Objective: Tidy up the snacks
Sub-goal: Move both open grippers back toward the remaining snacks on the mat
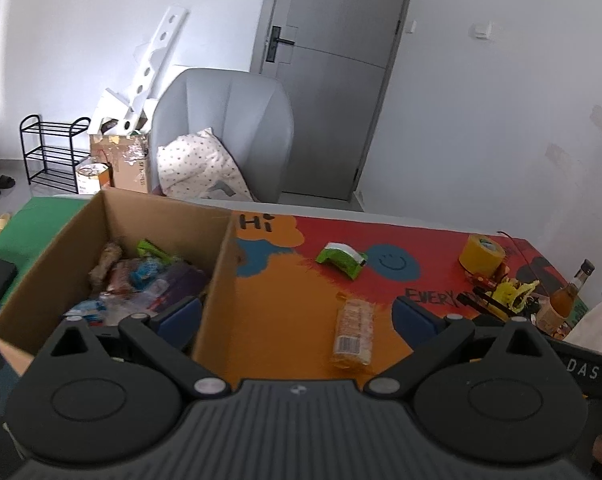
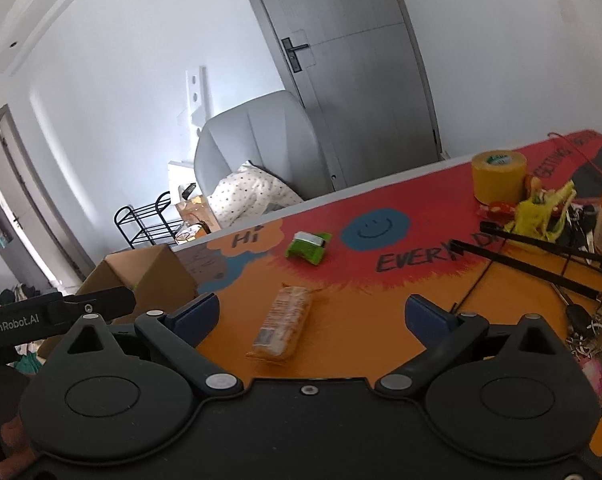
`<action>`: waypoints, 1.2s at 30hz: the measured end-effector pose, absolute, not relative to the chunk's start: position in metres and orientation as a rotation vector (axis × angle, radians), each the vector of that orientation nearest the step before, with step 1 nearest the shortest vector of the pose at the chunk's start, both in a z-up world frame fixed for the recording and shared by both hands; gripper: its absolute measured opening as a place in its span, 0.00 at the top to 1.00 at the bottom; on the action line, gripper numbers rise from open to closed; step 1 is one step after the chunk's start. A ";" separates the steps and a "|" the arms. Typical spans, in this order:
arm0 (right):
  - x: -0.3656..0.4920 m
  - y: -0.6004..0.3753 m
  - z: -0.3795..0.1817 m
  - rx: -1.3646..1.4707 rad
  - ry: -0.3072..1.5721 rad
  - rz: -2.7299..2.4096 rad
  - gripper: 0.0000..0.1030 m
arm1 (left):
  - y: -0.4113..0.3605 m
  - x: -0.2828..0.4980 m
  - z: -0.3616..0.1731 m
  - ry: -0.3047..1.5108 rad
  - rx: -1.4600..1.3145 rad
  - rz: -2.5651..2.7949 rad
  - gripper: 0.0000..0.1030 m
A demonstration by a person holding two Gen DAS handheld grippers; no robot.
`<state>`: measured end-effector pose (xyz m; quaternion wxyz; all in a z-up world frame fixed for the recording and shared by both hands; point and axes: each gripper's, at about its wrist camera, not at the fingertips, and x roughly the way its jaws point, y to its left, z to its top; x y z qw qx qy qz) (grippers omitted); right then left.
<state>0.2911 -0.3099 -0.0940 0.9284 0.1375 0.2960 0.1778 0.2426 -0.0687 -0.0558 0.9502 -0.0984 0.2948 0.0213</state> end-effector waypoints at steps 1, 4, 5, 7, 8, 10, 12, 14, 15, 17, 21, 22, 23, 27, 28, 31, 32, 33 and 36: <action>0.293 -0.312 -0.096 0.285 0.610 0.362 0.04 | -0.071 0.245 -0.058 0.604 -0.199 0.038 0.03; 0.299 -0.318 -0.103 0.296 0.626 0.363 0.09 | -0.079 0.256 -0.064 0.618 -0.195 0.024 0.03; 0.301 -0.319 -0.105 0.299 0.631 0.363 0.10 | -0.082 0.259 -0.066 0.623 -0.193 0.021 0.04; 0.306 -0.322 -0.109 0.307 0.641 0.363 0.10 | -0.087 0.266 -0.071 0.637 -0.189 0.010 0.07; 0.308 -0.323 -0.111 0.311 0.646 0.364 0.10 | -0.089 0.270 -0.074 0.647 -0.188 0.005 0.08; 0.313 -0.326 -0.116 0.320 0.652 0.362 0.11 | -0.094 0.278 -0.080 0.662 -0.187 -0.004 0.10; 0.318 -0.330 -0.119 0.330 0.658 0.359 0.11 | -0.099 0.285 -0.087 0.680 -0.184 -0.012 0.13; 0.323 -0.333 -0.123 0.336 0.663 0.356 0.11 | -0.104 0.295 -0.094 0.696 -0.181 -0.019 0.14; 0.325 -0.334 -0.125 0.338 0.666 0.354 0.11 | -0.106 0.298 -0.097 0.703 -0.179 -0.019 0.16; 0.329 -0.335 -0.129 0.344 0.675 0.351 0.11 | -0.110 0.305 -0.103 0.719 -0.175 -0.022 0.18; 0.337 -0.338 -0.137 0.352 0.688 0.350 0.12 | -0.119 0.318 -0.117 0.750 -0.164 -0.027 0.24; 0.338 -0.339 -0.138 0.355 0.691 0.350 0.12 | -0.120 0.321 -0.120 0.757 -0.163 -0.027 0.25; 0.340 -0.340 -0.140 0.358 0.694 0.349 0.12 | -0.122 0.324 -0.123 0.766 -0.160 -0.027 0.27; 0.348 -0.340 -0.145 0.365 0.703 0.350 0.12 | -0.127 0.336 -0.138 0.814 -0.149 -0.025 0.50; 0.350 -0.339 -0.146 0.366 0.705 0.353 0.12 | -0.127 0.339 -0.141 0.830 -0.147 -0.029 0.58; 0.355 -0.336 -0.148 0.366 0.710 0.361 0.12 | -0.127 0.345 -0.147 0.845 -0.153 -0.033 0.70; 0.358 -0.334 -0.149 0.365 0.712 0.366 0.12 | -0.127 0.346 -0.147 0.838 -0.144 -0.020 0.71; 0.360 -0.332 -0.149 0.364 0.713 0.370 0.13 | -0.126 0.346 -0.146 0.831 -0.144 -0.012 0.71; 0.368 -0.325 -0.150 0.359 0.719 0.386 0.14 | -0.119 0.349 -0.141 0.812 -0.161 0.009 0.71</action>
